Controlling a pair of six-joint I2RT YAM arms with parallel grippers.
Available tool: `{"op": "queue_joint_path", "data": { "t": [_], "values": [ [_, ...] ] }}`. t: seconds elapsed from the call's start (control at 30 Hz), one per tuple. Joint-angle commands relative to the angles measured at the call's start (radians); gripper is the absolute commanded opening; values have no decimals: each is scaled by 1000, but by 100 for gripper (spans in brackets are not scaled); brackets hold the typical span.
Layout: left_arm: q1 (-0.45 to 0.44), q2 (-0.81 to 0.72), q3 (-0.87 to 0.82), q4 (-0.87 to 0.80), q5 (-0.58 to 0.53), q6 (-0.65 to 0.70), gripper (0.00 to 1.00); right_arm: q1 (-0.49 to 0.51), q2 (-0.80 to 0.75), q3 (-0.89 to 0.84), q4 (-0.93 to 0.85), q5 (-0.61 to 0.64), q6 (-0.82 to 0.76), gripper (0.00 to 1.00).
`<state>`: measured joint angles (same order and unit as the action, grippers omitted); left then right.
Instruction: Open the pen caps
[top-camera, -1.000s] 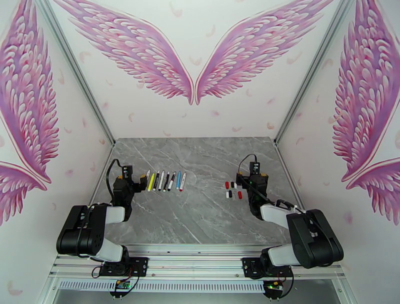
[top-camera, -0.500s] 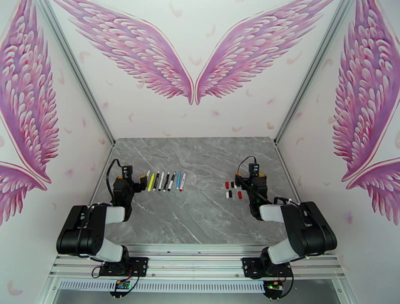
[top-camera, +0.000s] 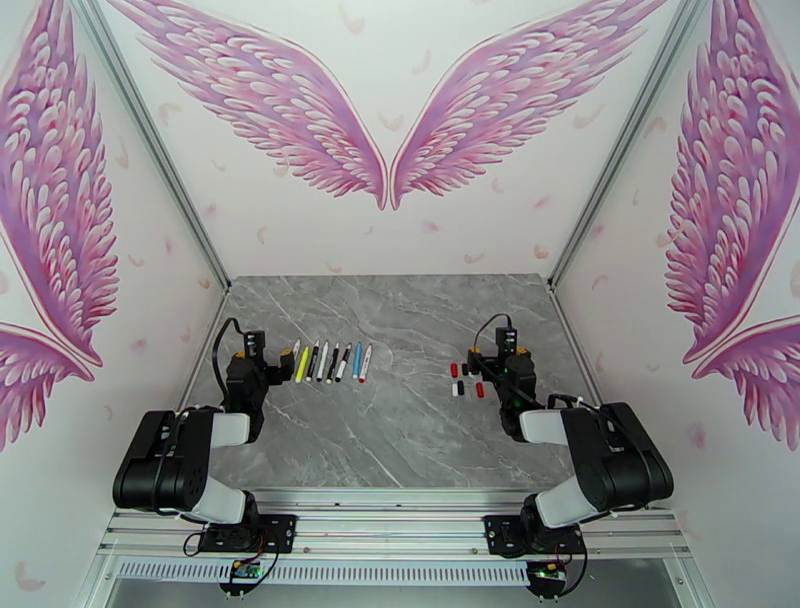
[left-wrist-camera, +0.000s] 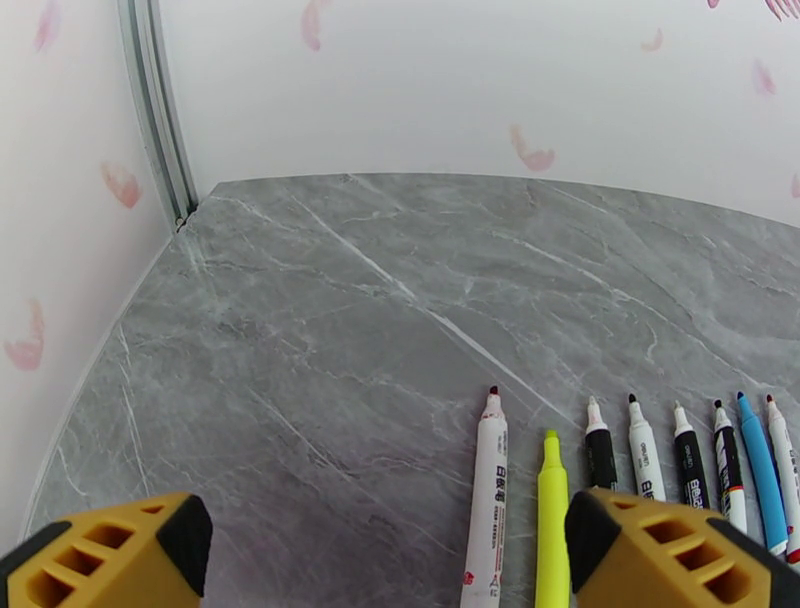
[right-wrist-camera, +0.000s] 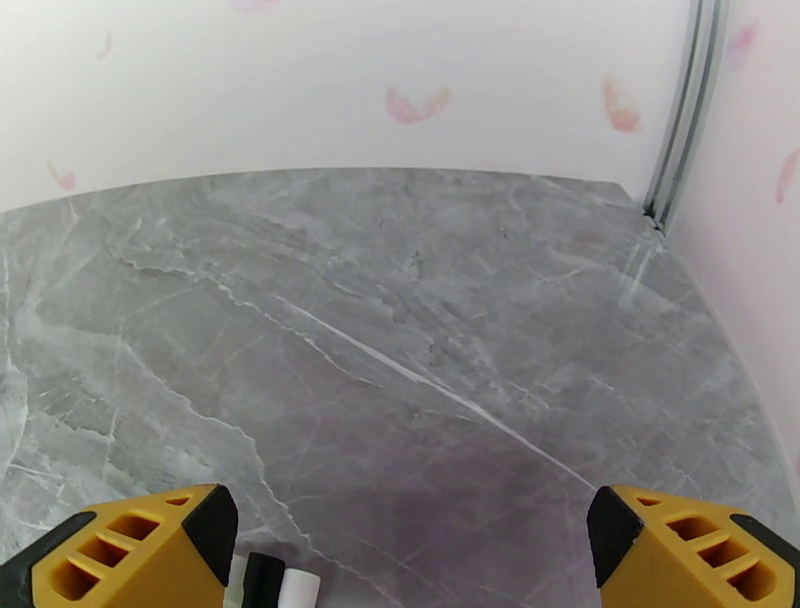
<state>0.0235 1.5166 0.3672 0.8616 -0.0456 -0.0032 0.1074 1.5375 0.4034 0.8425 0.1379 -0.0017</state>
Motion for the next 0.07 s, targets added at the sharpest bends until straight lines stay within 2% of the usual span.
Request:
{"op": "queue_joint_path", "data": {
  "t": [0.0, 0.03],
  "values": [
    [-4, 7, 28, -17, -4, 4, 99, -3, 11, -11, 30, -15, -12, 99],
    [-4, 7, 29, -16, -4, 4, 99, -2, 11, -11, 30, -16, -12, 99]
  ]
}}
